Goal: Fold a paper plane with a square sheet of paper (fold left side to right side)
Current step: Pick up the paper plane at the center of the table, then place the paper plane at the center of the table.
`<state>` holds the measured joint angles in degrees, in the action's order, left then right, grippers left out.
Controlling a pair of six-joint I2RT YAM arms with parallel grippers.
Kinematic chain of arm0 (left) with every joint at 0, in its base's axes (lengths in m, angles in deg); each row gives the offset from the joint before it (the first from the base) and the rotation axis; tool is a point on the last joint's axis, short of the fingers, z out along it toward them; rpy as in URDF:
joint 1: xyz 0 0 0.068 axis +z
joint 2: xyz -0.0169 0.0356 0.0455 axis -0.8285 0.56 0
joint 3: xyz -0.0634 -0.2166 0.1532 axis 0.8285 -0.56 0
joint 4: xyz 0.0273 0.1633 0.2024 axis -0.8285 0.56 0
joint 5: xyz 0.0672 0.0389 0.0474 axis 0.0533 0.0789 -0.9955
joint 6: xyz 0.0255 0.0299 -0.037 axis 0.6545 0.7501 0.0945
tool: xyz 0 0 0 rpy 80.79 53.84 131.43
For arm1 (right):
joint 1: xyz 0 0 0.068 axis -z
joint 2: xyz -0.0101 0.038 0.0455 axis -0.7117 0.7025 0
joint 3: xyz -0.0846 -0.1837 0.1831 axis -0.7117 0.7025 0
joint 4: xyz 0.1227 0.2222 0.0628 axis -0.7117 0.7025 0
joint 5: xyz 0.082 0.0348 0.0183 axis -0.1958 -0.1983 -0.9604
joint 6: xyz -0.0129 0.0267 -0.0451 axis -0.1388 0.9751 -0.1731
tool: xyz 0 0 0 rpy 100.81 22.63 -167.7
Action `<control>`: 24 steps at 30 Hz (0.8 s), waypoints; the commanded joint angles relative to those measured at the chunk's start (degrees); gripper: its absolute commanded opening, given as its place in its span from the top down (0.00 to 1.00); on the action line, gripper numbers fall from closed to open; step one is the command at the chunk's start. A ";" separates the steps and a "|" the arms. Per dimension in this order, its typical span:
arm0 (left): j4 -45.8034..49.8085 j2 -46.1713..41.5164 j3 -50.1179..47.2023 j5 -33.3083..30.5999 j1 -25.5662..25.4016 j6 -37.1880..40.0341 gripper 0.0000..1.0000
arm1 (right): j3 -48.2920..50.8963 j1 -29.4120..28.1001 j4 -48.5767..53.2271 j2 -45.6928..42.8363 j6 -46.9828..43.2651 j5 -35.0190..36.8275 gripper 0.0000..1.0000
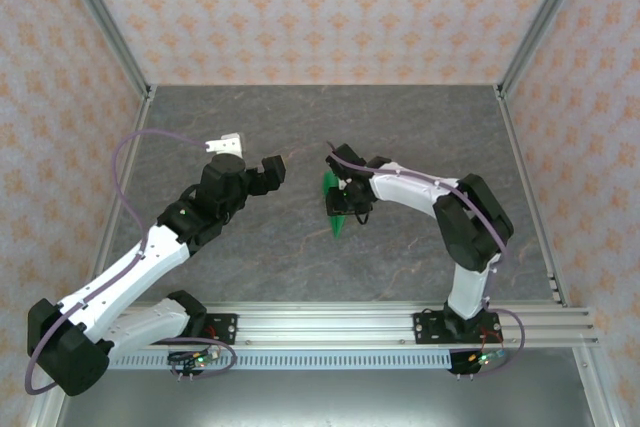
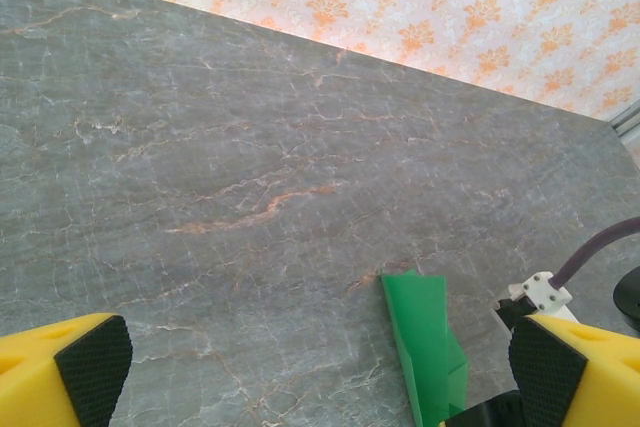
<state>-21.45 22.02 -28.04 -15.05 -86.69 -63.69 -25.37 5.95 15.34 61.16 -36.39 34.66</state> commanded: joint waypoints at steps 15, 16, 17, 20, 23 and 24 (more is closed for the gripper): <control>2.36 -2.12 -0.05 -1.42 -0.14 2.61 0.01 | -13.10 0.61 8.16 7.16 -1.28 4.99 0.94; 2.54 -2.12 0.04 -1.12 -0.17 2.82 0.01 | -15.24 1.33 9.93 8.05 -1.80 6.01 0.94; 2.58 -2.16 0.12 -0.71 -0.16 3.14 0.00 | -18.03 2.21 12.00 9.20 -2.23 6.92 0.94; 2.95 -2.12 0.43 0.04 -0.18 3.42 0.01 | -24.95 4.93 15.84 13.11 -2.59 9.02 0.94; 3.32 -2.40 0.36 0.45 -0.11 3.23 0.00 | -31.34 6.58 19.34 17.42 -3.42 11.15 0.94; 3.48 -2.44 0.23 0.43 -0.15 3.25 0.01 | -33.24 6.79 20.32 18.81 -3.78 12.16 0.94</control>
<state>-19.79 20.75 -28.04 -14.77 -86.69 -61.57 -54.39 11.92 28.19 76.32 -38.49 41.69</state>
